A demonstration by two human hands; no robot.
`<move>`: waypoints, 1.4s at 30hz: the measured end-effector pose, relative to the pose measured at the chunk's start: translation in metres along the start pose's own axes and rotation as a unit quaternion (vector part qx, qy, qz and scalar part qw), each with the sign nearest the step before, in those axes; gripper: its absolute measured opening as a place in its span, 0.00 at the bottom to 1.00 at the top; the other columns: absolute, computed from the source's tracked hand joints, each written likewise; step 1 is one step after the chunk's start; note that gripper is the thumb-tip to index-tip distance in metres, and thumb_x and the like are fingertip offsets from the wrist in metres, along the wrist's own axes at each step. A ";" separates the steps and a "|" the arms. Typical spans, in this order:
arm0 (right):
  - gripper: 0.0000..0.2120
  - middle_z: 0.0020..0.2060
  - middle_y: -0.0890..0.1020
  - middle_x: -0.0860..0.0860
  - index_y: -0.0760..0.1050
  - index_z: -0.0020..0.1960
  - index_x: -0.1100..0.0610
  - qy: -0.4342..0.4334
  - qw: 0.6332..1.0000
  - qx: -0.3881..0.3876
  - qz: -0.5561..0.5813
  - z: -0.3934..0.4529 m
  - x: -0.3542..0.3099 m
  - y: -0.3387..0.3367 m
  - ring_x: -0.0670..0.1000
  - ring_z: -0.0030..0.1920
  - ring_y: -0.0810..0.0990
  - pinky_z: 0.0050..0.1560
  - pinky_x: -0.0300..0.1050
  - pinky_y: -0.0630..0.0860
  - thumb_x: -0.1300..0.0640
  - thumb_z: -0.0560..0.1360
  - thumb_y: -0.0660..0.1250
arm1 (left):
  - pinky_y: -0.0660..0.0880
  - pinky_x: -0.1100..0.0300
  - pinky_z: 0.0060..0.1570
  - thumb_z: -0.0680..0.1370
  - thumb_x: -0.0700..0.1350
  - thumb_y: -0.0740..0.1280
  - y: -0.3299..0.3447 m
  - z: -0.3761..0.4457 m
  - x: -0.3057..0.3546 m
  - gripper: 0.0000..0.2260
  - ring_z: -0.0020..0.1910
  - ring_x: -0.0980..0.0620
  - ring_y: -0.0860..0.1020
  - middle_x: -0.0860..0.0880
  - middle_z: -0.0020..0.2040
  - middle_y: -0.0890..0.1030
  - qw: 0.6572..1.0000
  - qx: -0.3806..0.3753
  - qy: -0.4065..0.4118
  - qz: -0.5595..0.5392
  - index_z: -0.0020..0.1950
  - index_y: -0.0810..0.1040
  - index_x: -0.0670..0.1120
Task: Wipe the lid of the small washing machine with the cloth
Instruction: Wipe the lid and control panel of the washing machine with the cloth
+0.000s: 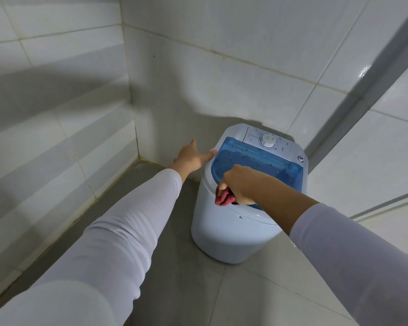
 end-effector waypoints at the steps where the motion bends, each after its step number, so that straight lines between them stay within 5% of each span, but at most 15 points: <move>1: 0.14 0.57 0.81 0.64 0.76 0.59 0.72 0.002 1.000 0.010 0.015 0.000 0.004 0.000 0.62 0.58 0.80 0.55 0.46 0.78 0.67 0.79 0.56 | 0.61 0.38 0.71 0.70 0.70 0.63 0.001 -0.004 -0.002 0.46 0.76 0.39 0.60 0.44 0.78 0.58 1.000 -0.001 -0.002 -0.008 0.79 0.49 0.48; 7: 0.13 0.49 0.84 0.58 0.78 0.59 0.68 -0.022 0.998 0.023 -0.050 -0.014 0.016 0.002 0.52 0.48 0.83 0.48 0.37 0.77 0.65 0.77 0.63 | 0.63 0.45 0.71 0.73 0.64 0.65 0.008 -0.028 -0.011 0.42 0.75 0.40 0.61 0.45 0.78 0.58 0.997 -0.003 -0.021 -0.070 0.79 0.51 0.46; 12: 0.12 0.53 0.85 0.51 0.82 0.57 0.59 -0.047 0.983 0.026 -0.174 -0.024 0.023 0.003 0.46 0.54 0.83 0.60 0.37 0.74 0.60 0.74 0.69 | 0.64 0.45 0.70 0.73 0.65 0.65 0.013 -0.041 -0.018 0.42 0.75 0.41 0.62 0.45 0.78 0.60 0.996 0.002 -0.031 -0.081 0.78 0.53 0.46; 20: 0.12 0.52 0.85 0.51 0.82 0.56 0.57 -0.046 0.972 0.045 -0.224 -0.035 0.035 0.003 0.48 0.53 0.84 0.62 0.40 0.74 0.56 0.73 0.70 | 0.62 0.39 0.71 0.73 0.65 0.64 0.012 -0.052 -0.016 0.41 0.75 0.38 0.62 0.44 0.78 0.60 0.998 0.041 -0.033 -0.037 0.78 0.53 0.47; 27: 0.14 0.50 0.84 0.53 0.80 0.58 0.57 -0.058 0.928 0.110 -0.352 -0.034 0.051 0.003 0.53 0.52 0.82 0.62 0.47 0.76 0.53 0.75 0.67 | 0.59 0.37 0.72 0.74 0.65 0.62 0.010 -0.059 -0.010 0.39 0.75 0.38 0.61 0.44 0.77 0.60 0.997 0.072 -0.038 0.015 0.78 0.53 0.48; 35: 0.13 0.49 0.85 0.54 0.81 0.56 0.59 -0.042 0.928 0.090 -0.358 -0.047 0.061 -0.005 0.53 0.52 0.83 0.60 0.49 0.77 0.54 0.74 0.68 | 0.58 0.36 0.72 0.74 0.65 0.62 0.008 -0.065 -0.004 0.39 0.75 0.38 0.61 0.43 0.77 0.60 0.995 0.076 -0.045 0.051 0.78 0.53 0.47; 42: 0.11 0.47 0.86 0.43 0.84 0.50 0.51 -0.019 0.934 0.141 -0.328 -0.079 0.074 -0.080 0.43 0.50 0.81 0.55 0.36 0.74 0.50 0.69 0.74 | 0.57 0.37 0.72 0.76 0.64 0.61 -0.003 -0.052 0.015 0.37 0.75 0.39 0.61 0.43 0.77 0.61 0.995 0.065 -0.023 0.078 0.78 0.53 0.46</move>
Point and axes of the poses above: each hand's wrist, its own z-axis towards the middle knuckle, its own y-axis out of the palm, x = y × z, the point moved 5 cm from there along z, towards the middle knuckle
